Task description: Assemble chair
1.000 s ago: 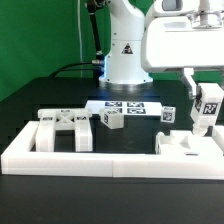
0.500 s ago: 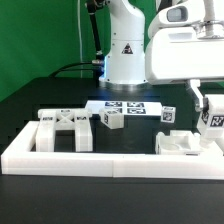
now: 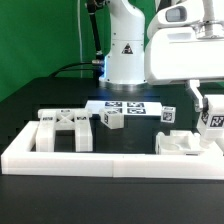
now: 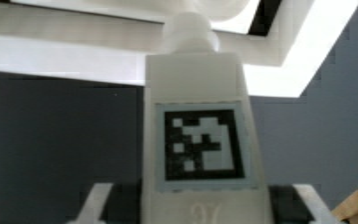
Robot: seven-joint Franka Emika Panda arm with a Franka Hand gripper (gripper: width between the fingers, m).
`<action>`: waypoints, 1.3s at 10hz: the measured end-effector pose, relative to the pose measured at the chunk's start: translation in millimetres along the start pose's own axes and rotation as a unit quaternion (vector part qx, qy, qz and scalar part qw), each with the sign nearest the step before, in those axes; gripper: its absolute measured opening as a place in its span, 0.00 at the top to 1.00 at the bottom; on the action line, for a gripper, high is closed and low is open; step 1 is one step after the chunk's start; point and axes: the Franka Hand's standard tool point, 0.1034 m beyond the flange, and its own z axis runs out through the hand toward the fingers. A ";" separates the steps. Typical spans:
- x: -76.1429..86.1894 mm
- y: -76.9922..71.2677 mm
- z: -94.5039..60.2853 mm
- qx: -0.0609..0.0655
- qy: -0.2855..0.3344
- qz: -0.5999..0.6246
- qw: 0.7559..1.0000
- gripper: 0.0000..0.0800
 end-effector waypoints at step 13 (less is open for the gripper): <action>-17.7 -14.7 -0.7 0.005 -0.003 0.002 1.000 0.64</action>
Offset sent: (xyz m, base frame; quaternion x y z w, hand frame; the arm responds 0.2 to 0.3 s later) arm 0.0008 -0.0008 -0.0017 -0.0213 0.0004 -0.0052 0.9998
